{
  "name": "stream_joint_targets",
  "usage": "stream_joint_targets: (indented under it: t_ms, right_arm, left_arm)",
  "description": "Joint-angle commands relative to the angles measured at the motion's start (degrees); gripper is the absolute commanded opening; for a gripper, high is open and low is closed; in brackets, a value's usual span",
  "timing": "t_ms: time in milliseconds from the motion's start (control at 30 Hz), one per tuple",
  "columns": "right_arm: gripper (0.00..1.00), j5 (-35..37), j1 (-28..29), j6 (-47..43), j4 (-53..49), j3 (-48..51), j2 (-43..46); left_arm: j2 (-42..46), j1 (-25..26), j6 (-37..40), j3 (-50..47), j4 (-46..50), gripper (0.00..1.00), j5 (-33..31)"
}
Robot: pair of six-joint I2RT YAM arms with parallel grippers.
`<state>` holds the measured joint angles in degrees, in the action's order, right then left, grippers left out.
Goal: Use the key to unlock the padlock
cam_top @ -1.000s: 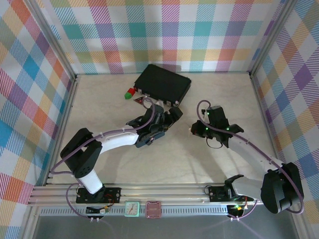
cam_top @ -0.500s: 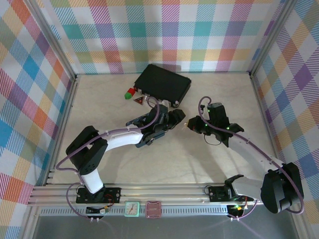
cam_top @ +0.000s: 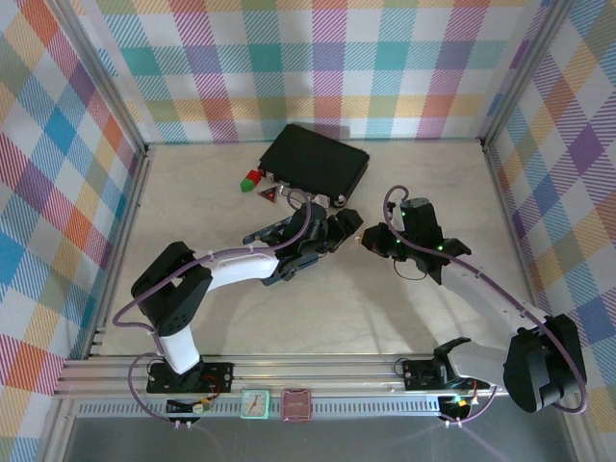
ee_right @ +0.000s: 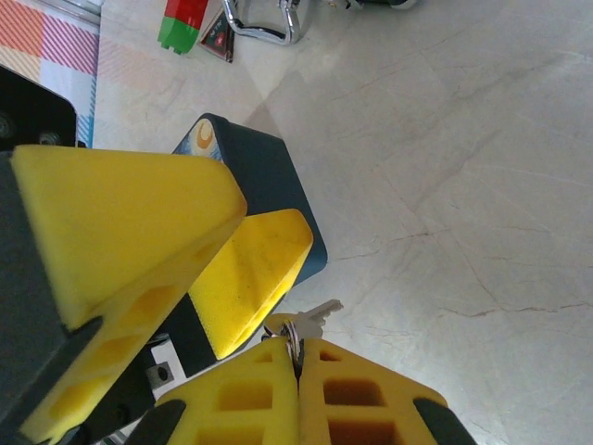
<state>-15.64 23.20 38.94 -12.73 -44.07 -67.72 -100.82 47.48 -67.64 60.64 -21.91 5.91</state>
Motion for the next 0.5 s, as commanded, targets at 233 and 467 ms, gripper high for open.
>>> stream_joint_targets:
  t_ms: [233, 467]
  right_arm:
    - [0.00, 1.6, 0.2, -2.8, -3.2, 3.4, -9.8]
    - [0.00, 3.3, 1.2, -6.6, -12.9, 4.1, -12.5]
  left_arm:
    - [5.6, -3.4, 6.6, 0.4, 9.2, 0.71, -3.9]
    - [4.8, -3.7, 5.6, -0.7, 8.1, 0.71, -3.2]
